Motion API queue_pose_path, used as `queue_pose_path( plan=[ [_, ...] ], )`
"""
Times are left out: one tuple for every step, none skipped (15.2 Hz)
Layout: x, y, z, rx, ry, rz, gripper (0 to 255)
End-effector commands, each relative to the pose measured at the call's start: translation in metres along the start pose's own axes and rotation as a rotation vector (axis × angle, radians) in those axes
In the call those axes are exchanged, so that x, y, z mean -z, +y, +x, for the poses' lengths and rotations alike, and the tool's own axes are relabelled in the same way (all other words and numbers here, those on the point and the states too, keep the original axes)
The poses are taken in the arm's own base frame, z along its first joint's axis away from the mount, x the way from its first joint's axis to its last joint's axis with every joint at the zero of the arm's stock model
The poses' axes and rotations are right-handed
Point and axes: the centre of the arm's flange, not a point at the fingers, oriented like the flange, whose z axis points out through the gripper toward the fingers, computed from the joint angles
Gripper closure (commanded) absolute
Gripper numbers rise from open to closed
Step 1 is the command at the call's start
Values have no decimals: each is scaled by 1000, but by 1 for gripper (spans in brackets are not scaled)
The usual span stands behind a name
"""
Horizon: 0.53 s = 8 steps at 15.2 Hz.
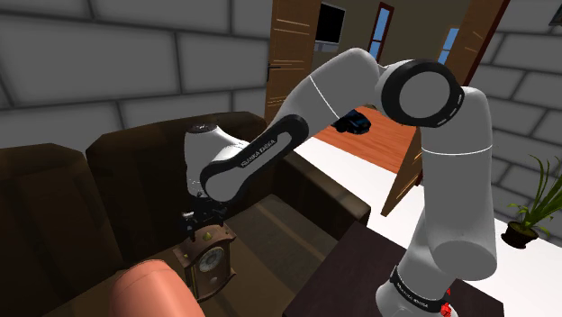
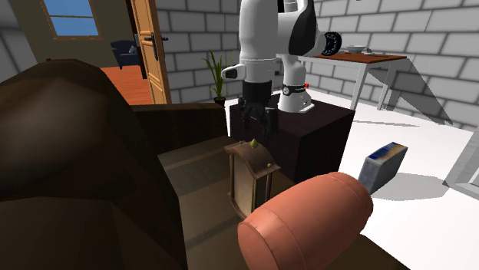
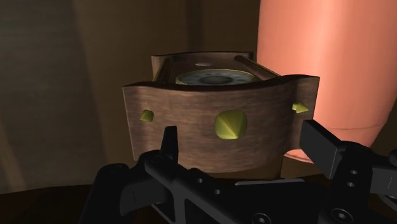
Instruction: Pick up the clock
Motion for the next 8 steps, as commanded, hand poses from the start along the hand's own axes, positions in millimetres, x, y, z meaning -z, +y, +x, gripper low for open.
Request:
queue_pose_path(
  plan=[
    [-11, 1, 1, 0, 0, 0, 0],
    [-14, 1, 1, 0, 0, 0, 0],
    [-14, 1, 1, 0, 0, 0, 0],
    [-15, 1, 0, 0, 0, 0, 255],
    [-15, 1, 0, 0, 0, 0, 255],
    [-14, 1, 0, 0, 0, 0, 255],
    [-14, 1, 0, 0, 0, 0, 255],
    [-14, 1, 0, 0, 0, 0, 255]
  ],
)
